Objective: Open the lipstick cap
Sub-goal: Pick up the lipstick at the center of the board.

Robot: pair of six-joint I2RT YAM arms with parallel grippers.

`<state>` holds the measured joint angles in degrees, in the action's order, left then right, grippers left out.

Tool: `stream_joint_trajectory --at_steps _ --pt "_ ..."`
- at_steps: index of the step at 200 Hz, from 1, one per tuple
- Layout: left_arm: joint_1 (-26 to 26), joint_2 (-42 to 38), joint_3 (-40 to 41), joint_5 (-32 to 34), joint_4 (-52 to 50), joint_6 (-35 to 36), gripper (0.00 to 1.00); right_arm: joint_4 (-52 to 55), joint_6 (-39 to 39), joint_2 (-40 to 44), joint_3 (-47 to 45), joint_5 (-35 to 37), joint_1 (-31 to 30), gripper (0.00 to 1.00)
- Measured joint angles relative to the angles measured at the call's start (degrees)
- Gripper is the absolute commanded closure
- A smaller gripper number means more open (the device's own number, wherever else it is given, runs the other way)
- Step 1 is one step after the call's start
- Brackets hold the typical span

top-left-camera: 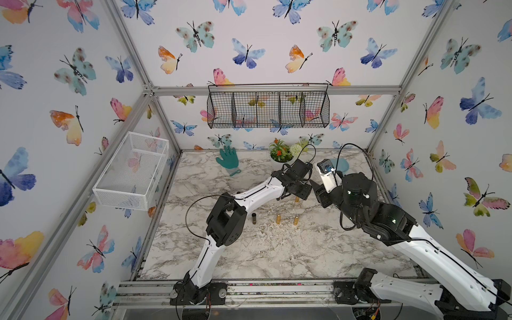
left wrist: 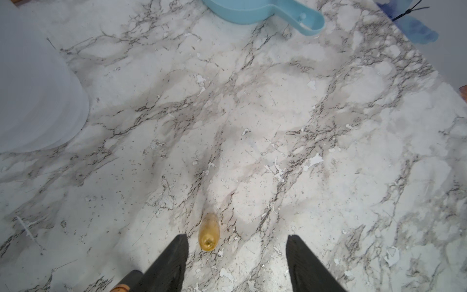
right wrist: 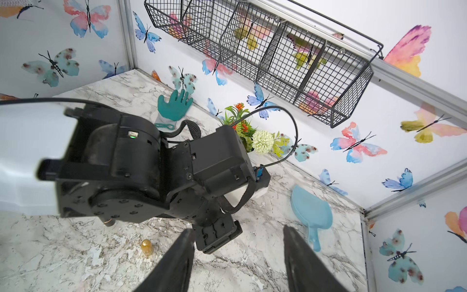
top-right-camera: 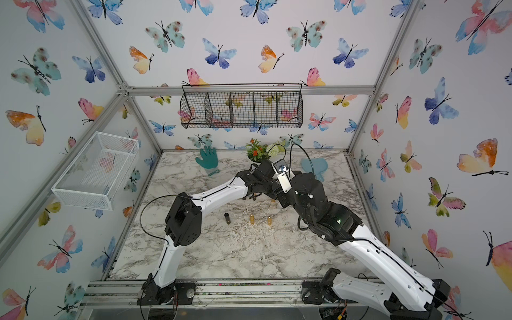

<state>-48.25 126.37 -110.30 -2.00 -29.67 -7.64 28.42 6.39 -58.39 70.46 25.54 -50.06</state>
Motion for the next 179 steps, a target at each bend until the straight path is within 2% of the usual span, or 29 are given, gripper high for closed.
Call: stream_joint_trajectory --at_steps 29,99,179 --pt "0.0 1.73 -0.76 1.38 -0.39 0.46 0.35 0.02 0.0 0.0 0.0 0.15 0.0 0.42" --pt "0.02 4.74 -2.75 2.38 -1.07 1.18 0.47 0.02 -0.39 0.04 -1.6 0.2 0.0 0.42" --pt "0.02 5.81 -2.62 2.89 -1.11 1.22 0.55 -0.13 -0.83 0.0 -3.02 0.15 0.0 0.43"
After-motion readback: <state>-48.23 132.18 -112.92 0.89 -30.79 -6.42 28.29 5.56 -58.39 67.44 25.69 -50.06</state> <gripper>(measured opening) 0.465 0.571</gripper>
